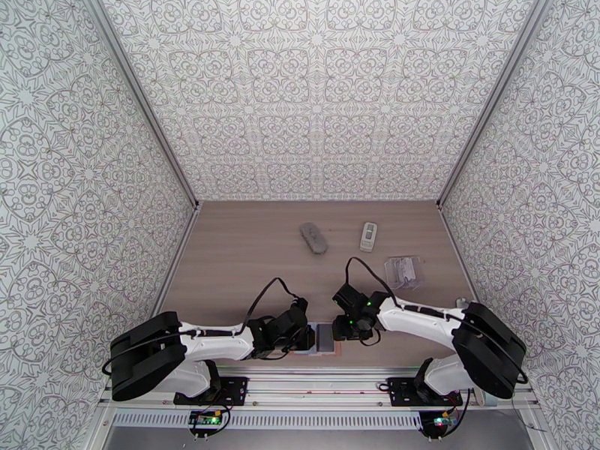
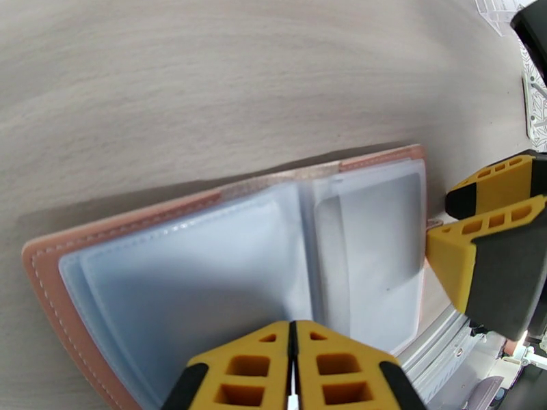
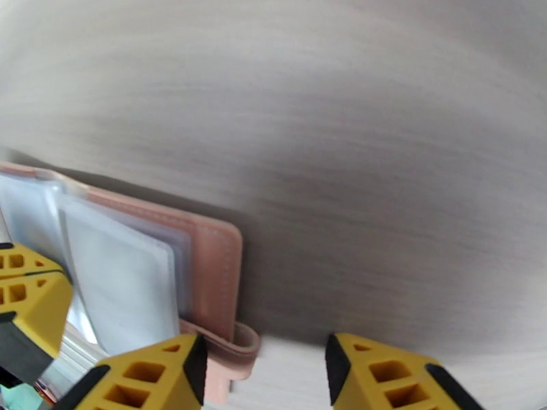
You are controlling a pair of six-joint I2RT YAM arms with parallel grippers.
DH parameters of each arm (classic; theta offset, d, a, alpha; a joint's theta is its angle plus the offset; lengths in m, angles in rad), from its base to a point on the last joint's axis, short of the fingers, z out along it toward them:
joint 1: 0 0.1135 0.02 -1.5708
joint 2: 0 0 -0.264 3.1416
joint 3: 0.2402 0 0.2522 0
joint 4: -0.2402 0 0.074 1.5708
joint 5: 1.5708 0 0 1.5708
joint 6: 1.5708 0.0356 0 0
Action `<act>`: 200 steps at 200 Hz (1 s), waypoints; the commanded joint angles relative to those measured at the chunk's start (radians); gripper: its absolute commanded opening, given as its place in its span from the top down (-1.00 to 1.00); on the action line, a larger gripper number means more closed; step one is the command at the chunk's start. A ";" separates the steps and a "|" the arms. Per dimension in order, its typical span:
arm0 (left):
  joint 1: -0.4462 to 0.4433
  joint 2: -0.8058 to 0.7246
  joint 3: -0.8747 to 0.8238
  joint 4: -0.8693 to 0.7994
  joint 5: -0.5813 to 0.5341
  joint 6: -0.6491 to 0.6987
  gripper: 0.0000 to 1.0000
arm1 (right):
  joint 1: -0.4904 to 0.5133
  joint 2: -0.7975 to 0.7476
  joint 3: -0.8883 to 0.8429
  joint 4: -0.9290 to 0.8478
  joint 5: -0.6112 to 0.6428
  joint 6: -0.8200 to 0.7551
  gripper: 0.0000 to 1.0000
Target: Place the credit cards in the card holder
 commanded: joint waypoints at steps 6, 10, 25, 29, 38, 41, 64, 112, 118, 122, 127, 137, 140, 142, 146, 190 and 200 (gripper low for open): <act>-0.002 0.027 -0.020 -0.038 -0.027 -0.007 0.75 | -0.003 0.037 -0.022 -0.015 0.005 -0.006 0.11; -0.002 0.027 -0.020 -0.039 -0.027 -0.007 0.75 | -0.003 0.037 -0.023 -0.023 0.013 -0.007 0.12; -0.002 0.025 -0.021 -0.037 -0.028 -0.008 0.75 | -0.004 0.034 -0.022 -0.058 0.040 -0.008 0.19; -0.002 0.026 -0.023 -0.037 -0.028 -0.009 0.75 | -0.003 0.033 -0.022 -0.066 0.045 -0.010 0.20; -0.002 0.026 -0.023 -0.035 -0.029 -0.009 0.75 | -0.003 0.031 -0.020 -0.082 0.057 -0.013 0.23; -0.002 0.026 -0.023 -0.036 -0.029 -0.008 0.75 | -0.003 0.030 -0.019 -0.088 0.061 -0.013 0.24; -0.001 0.027 -0.021 -0.036 -0.029 -0.009 0.75 | -0.003 0.028 -0.014 -0.123 0.085 -0.020 0.33; -0.003 0.032 -0.022 -0.037 -0.030 -0.011 0.75 | -0.003 0.034 -0.017 -0.141 0.105 -0.023 0.48; -0.003 0.030 -0.022 -0.036 -0.030 -0.011 0.75 | -0.004 0.033 -0.017 -0.143 0.107 -0.022 0.51; -0.002 0.031 -0.023 -0.036 -0.030 -0.011 0.75 | -0.003 0.032 -0.018 -0.143 0.108 -0.022 0.52; -0.002 0.032 -0.023 -0.036 -0.030 -0.012 0.75 | -0.003 0.032 -0.019 -0.144 0.112 -0.022 0.53; -0.002 0.032 -0.021 -0.036 -0.029 -0.010 0.75 | -0.004 0.032 -0.017 -0.149 0.118 -0.020 0.57; -0.002 0.033 -0.021 -0.037 -0.028 -0.010 0.75 | -0.003 0.030 -0.016 -0.152 0.122 -0.018 0.58; -0.002 0.033 -0.021 -0.036 -0.028 -0.010 0.75 | -0.003 0.029 -0.015 -0.153 0.125 -0.019 0.59; -0.002 0.034 -0.021 -0.037 -0.029 -0.010 0.75 | -0.003 0.026 -0.015 -0.156 0.131 -0.016 0.61; 0.000 0.039 -0.021 -0.034 -0.026 -0.011 0.75 | -0.003 0.000 -0.009 -0.189 0.174 -0.008 0.70; 0.000 0.041 -0.019 -0.034 -0.025 -0.010 0.75 | -0.003 0.003 -0.009 -0.190 0.175 -0.008 0.71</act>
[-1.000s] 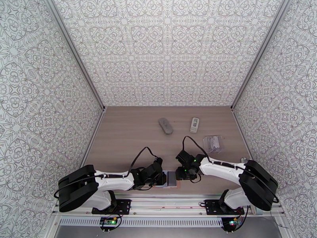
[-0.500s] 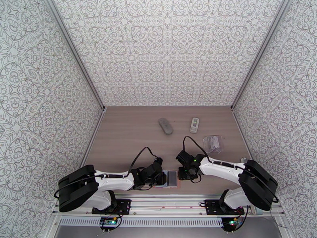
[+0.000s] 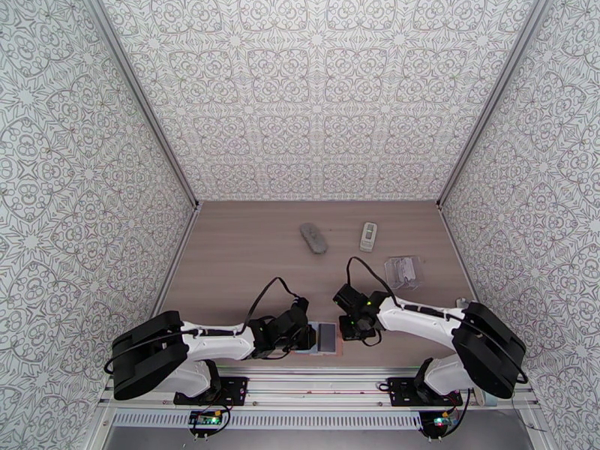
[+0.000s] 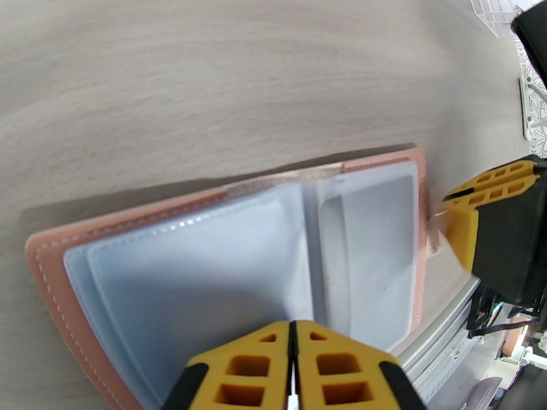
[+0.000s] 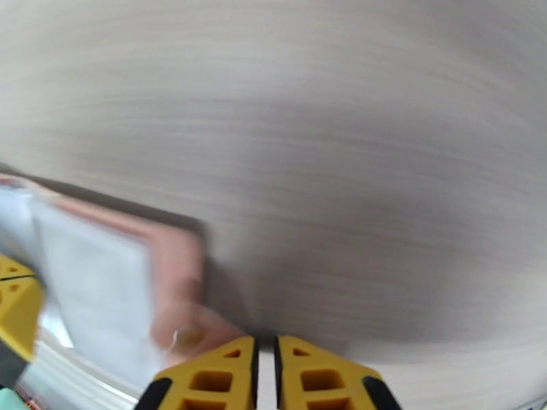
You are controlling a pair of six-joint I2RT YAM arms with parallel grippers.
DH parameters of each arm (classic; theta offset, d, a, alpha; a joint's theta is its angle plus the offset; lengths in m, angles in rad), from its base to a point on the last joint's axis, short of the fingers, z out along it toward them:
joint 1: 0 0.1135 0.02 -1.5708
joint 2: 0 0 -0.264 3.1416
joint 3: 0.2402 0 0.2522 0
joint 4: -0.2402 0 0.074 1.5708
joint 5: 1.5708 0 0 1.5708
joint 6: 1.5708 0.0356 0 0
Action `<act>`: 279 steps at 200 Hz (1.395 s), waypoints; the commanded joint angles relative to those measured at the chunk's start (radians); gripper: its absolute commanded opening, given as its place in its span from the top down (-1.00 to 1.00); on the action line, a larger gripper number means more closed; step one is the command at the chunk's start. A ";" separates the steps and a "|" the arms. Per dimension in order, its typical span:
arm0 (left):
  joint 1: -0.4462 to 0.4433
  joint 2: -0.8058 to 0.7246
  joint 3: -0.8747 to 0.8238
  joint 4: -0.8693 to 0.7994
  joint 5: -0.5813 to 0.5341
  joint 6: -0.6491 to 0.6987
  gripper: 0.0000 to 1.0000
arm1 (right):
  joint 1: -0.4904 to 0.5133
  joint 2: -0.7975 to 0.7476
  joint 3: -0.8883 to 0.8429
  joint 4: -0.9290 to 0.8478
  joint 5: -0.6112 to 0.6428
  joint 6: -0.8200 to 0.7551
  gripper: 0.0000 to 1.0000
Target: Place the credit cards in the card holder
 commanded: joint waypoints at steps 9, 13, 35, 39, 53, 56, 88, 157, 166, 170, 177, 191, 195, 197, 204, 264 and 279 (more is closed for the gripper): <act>0.000 0.030 -0.018 -0.060 -0.024 -0.010 0.75 | -0.002 0.003 -0.011 -0.100 0.074 0.011 0.72; 0.000 0.029 -0.018 -0.060 -0.024 -0.010 0.75 | -0.001 0.000 -0.009 -0.103 0.081 0.012 0.72; -0.001 0.024 -0.018 -0.063 -0.024 -0.009 0.75 | -0.001 -0.044 -0.002 -0.122 0.112 0.025 0.62; -0.002 0.023 -0.018 -0.063 -0.024 -0.008 0.75 | -0.001 -0.058 0.001 -0.121 0.114 0.026 0.56; -0.002 0.019 -0.014 -0.066 -0.021 -0.005 0.75 | -0.001 -0.100 0.009 -0.112 0.112 0.021 0.38; -0.001 0.018 -0.012 -0.069 -0.022 -0.004 0.75 | -0.002 -0.105 0.012 -0.111 0.113 0.019 0.35; -0.007 -0.011 0.013 -0.089 -0.019 0.019 0.74 | -0.003 -0.158 0.055 -0.122 0.152 -0.003 0.10; 0.015 -0.177 0.071 -0.207 -0.036 0.078 0.49 | -0.129 -0.135 0.217 -0.211 0.244 -0.183 -0.12; 0.024 -0.197 0.067 -0.220 -0.034 0.083 0.49 | -0.165 -0.126 0.245 -0.220 0.258 -0.223 -0.13; 0.027 -0.206 0.065 -0.229 -0.034 0.084 0.49 | -0.181 -0.121 0.260 -0.223 0.266 -0.238 -0.13; 0.036 -0.221 0.061 -0.243 -0.037 0.088 0.49 | -0.213 -0.115 0.281 -0.232 0.280 -0.262 -0.15; 0.053 -0.259 0.048 -0.268 -0.040 0.090 0.48 | -0.274 -0.100 0.316 -0.240 0.293 -0.311 -0.21; 0.058 -0.271 0.043 -0.274 -0.039 0.089 0.49 | -0.293 -0.097 0.325 -0.240 0.294 -0.325 -0.22; 0.060 -0.276 0.039 -0.275 -0.040 0.090 0.48 | -0.305 -0.092 0.331 -0.243 0.295 -0.334 -0.23; 0.067 -0.299 0.029 -0.283 -0.041 0.089 0.47 | -0.333 -0.085 0.345 -0.248 0.300 -0.352 -0.24; 0.109 -0.421 -0.050 -0.323 -0.037 0.080 0.46 | -0.582 0.012 0.436 -0.274 0.397 -0.495 -0.40; 0.112 -0.426 -0.053 -0.327 -0.037 0.080 0.45 | -0.628 0.043 0.458 -0.274 0.402 -0.506 -0.41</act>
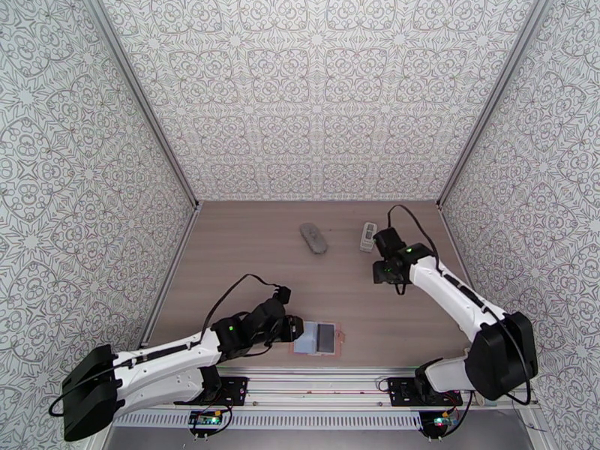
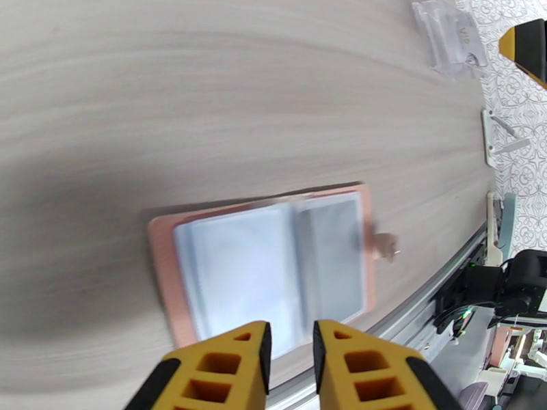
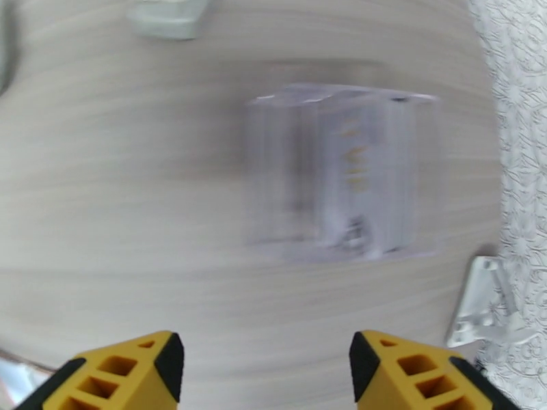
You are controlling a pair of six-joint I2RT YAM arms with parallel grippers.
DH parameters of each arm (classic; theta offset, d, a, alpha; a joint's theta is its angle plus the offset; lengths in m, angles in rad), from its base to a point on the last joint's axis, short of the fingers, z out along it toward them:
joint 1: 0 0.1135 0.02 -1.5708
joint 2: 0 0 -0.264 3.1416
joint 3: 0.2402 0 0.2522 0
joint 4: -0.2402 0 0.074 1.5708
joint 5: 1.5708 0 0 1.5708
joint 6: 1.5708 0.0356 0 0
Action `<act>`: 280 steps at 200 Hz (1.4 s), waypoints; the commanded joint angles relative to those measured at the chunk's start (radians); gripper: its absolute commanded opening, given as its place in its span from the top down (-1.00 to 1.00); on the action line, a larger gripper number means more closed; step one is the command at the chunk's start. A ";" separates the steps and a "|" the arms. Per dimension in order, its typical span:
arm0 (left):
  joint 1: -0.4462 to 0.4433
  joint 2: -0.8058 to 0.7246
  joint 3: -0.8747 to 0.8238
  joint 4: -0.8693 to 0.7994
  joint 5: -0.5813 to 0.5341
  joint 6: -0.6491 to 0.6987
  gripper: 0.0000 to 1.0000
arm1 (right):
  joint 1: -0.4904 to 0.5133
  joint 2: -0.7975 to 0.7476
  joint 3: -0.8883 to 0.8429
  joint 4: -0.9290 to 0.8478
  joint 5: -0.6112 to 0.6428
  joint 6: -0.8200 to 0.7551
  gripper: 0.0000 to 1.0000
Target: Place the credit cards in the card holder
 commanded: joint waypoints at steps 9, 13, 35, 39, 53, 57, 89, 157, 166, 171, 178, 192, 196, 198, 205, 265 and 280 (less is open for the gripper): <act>0.012 -0.016 -0.021 -0.034 -0.009 0.016 0.46 | -0.090 0.066 0.062 -0.018 0.047 -0.069 -0.42; 0.013 -0.016 -0.020 -0.033 -0.008 0.018 0.45 | -0.096 0.074 0.066 -0.016 0.041 -0.071 -0.42; 0.021 -0.011 -0.022 -0.033 -0.007 0.021 0.45 | -0.134 0.151 0.109 -0.007 0.041 -0.087 -0.43; 0.022 -0.009 -0.022 -0.032 -0.005 0.024 0.45 | -0.140 0.169 0.121 -0.014 0.050 -0.088 -0.44; 0.025 -0.007 -0.021 -0.034 -0.003 0.025 0.45 | -0.155 0.211 0.158 -0.036 0.058 -0.098 -0.45; 0.026 -0.007 -0.021 -0.033 -0.002 0.025 0.45 | -0.160 0.217 0.164 -0.031 0.055 -0.102 -0.45; 0.034 0.002 -0.025 -0.030 0.002 0.026 0.45 | -0.188 0.267 0.205 -0.034 0.058 -0.114 -0.44; 0.038 0.059 -0.016 0.006 0.025 0.027 0.45 | -0.216 0.344 0.248 -0.046 0.032 -0.123 -0.37; 0.037 0.058 -0.013 0.000 0.025 0.025 0.45 | -0.227 0.348 0.249 -0.047 0.024 -0.124 -0.36; 0.036 0.055 -0.015 -0.002 0.024 0.023 0.46 | -0.232 0.349 0.248 -0.045 0.023 -0.121 -0.35; 0.034 0.053 -0.018 0.001 0.024 0.019 0.45 | -0.236 0.349 0.247 -0.043 0.016 -0.117 -0.34; 0.031 0.049 -0.024 0.006 0.024 0.012 0.45 | -0.236 0.354 0.244 -0.043 0.005 -0.119 -0.31; 0.030 0.050 -0.024 0.004 0.024 0.013 0.45 | -0.236 0.355 0.244 -0.045 0.007 -0.118 -0.30; 0.030 0.049 -0.023 0.004 0.023 0.012 0.45 | -0.238 0.356 0.244 -0.045 0.007 -0.118 -0.30; 0.030 0.051 -0.022 0.000 0.024 0.013 0.45 | -0.238 0.359 0.244 -0.046 0.009 -0.118 -0.30; 0.029 0.079 -0.002 -0.004 0.031 0.024 0.46 | -0.238 0.368 0.248 -0.063 0.021 -0.115 -0.21; 0.029 0.082 -0.004 -0.001 0.032 0.021 0.45 | -0.238 0.368 0.257 -0.075 0.041 -0.112 -0.16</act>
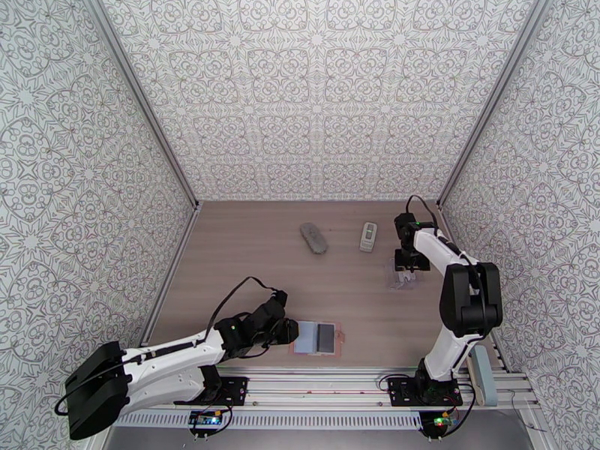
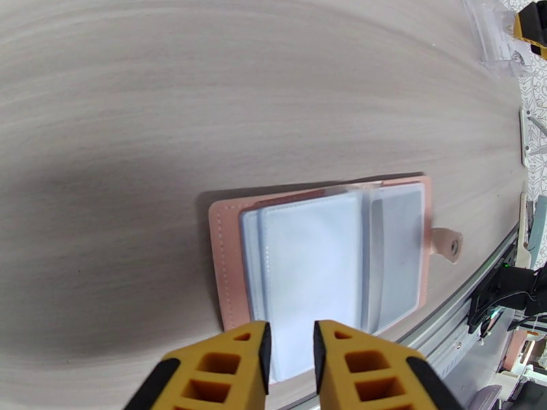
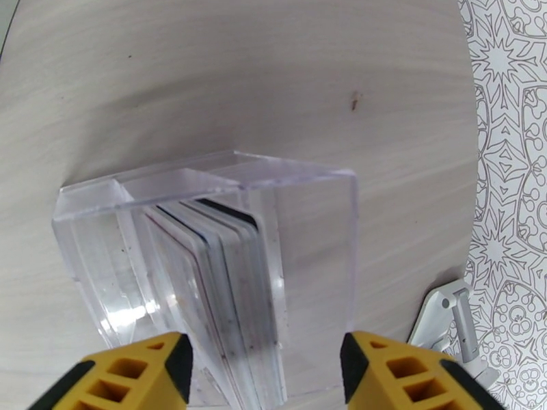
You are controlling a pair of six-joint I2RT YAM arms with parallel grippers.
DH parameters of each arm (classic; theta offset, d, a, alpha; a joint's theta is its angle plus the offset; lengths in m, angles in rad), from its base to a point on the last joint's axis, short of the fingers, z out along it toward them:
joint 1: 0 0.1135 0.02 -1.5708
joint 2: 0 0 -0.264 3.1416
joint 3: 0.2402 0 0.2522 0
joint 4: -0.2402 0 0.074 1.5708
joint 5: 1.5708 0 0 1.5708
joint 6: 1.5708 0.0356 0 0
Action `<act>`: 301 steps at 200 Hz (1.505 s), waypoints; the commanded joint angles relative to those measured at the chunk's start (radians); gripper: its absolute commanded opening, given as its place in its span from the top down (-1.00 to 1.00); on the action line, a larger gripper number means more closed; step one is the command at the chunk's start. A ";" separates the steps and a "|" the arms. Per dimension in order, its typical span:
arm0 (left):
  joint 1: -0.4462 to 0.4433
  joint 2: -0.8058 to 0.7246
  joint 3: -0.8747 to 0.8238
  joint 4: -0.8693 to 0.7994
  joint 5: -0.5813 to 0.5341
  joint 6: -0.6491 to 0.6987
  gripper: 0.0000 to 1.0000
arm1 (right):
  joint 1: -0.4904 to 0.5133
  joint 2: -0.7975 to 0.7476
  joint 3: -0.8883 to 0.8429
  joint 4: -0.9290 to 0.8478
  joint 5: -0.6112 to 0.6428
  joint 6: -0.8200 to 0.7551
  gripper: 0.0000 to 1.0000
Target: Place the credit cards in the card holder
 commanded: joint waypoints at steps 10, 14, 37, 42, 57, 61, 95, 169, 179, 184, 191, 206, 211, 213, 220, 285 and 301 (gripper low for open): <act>0.000 0.009 0.005 0.013 0.022 0.004 0.46 | -0.005 0.009 0.044 -0.039 0.029 0.002 -0.13; 0.000 0.008 0.004 0.014 0.022 0.003 0.45 | -0.005 0.007 0.045 -0.041 0.030 0.003 -0.12; -0.001 0.010 0.000 0.020 0.021 0.000 0.45 | -0.005 -0.008 0.052 -0.049 0.034 0.006 -0.08; -0.001 0.010 0.000 0.020 0.020 0.000 0.45 | -0.005 -0.011 0.052 -0.048 0.035 0.006 -0.08; -0.001 0.011 0.000 0.022 0.020 0.002 0.46 | -0.005 -0.021 0.052 -0.051 0.041 0.006 -0.06; -0.001 0.013 0.000 0.022 0.020 0.002 0.45 | -0.005 -0.023 0.052 -0.051 0.042 0.006 -0.05; -0.002 0.015 -0.001 0.024 0.019 0.002 0.45 | -0.005 -0.030 0.050 -0.056 0.052 0.009 0.05; -0.006 0.021 -0.004 0.037 0.016 -0.003 0.45 | -0.005 -0.001 0.043 -0.036 -0.016 0.007 -0.11; -0.008 0.022 -0.004 0.038 0.015 -0.003 0.45 | -0.005 0.006 0.043 -0.034 -0.012 0.011 -0.11; -0.008 0.021 -0.004 0.038 0.015 -0.003 0.45 | -0.005 0.010 0.043 -0.035 -0.010 0.012 -0.10; -0.008 0.023 -0.005 0.037 0.015 -0.004 0.45 | -0.005 0.014 0.042 -0.034 -0.010 0.014 -0.08; -0.009 0.023 -0.008 0.037 0.014 -0.005 0.45 | -0.005 0.023 0.043 -0.033 -0.006 0.014 -0.06; -0.010 0.023 -0.009 0.038 0.013 -0.005 0.45 | -0.005 0.027 0.043 -0.033 -0.004 0.014 -0.06; -0.010 0.023 -0.009 0.039 0.013 -0.006 0.45 | -0.005 0.028 0.043 -0.033 -0.005 0.014 -0.06; -0.010 0.023 -0.011 0.042 0.014 -0.005 0.45 | -0.005 0.033 0.045 -0.035 -0.005 0.015 -0.05; -0.012 0.035 -0.005 0.048 0.017 -0.004 0.45 | -0.005 0.051 0.049 -0.036 0.019 0.019 0.00; -0.014 0.040 -0.004 0.051 0.017 -0.006 0.45 | -0.005 0.050 0.051 -0.039 0.032 0.020 0.04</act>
